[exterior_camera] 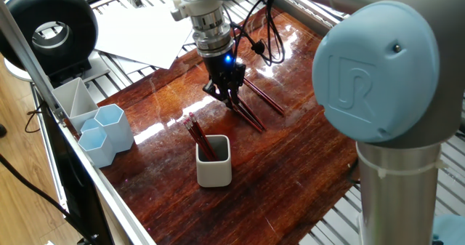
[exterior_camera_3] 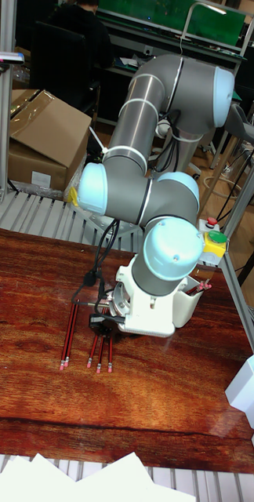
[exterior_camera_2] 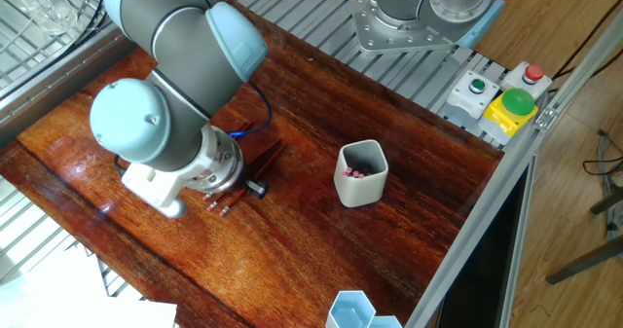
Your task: Put the pen into the pen holder
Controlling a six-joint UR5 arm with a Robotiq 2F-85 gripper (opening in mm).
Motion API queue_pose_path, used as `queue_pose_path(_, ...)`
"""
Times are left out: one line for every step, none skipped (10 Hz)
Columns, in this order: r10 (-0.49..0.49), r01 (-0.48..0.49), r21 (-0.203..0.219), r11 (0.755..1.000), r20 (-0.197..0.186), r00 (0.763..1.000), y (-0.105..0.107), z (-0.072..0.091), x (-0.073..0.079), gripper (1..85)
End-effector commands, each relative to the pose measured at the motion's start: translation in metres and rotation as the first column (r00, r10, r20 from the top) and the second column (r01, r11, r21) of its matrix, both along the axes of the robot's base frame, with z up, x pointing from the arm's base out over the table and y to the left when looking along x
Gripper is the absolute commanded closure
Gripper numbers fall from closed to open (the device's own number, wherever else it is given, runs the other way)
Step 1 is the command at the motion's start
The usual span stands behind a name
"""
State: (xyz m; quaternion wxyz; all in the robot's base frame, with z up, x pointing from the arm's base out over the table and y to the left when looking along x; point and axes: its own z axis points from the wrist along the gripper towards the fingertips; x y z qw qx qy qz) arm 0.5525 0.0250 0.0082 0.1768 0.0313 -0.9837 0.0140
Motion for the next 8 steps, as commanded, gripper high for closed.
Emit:
queue_pose_path(-0.013, 0.013, 0.019, 1.000, -0.008, 1.000, 0.0069, -0.0001, 0.0020, 59.7)
queue_pose_path(-0.012, 0.012, 0.015, 1.000, -0.005, 1.000, 0.0061, -0.0012, 0.0033, 60.0)
queue_pose_path(-0.007, 0.007, 0.014, 1.000, -0.002, 1.000, 0.0054, -0.0030, 0.0047, 60.3)
queue_pose_path(-0.006, 0.006, 0.008, 1.000, 0.001, 1.000, 0.0039, -0.0049, 0.0061, 60.7)
queue_pose_path(-0.006, 0.006, 0.007, 1.000, 0.001, 1.000, 0.0036, -0.0064, 0.0067, 60.7)
queue_pose_path(-0.006, 0.006, 0.004, 1.000, 0.001, 1.000, 0.0025, -0.0078, 0.0074, 61.3)
queue_pose_path(-0.006, 0.006, 0.004, 1.000, 0.001, 1.000, 0.0024, -0.0086, 0.0077, 61.3)
queue_pose_path(-0.004, 0.004, 0.001, 1.000, 0.001, 1.000, 0.0014, -0.0092, 0.0080, 62.3)
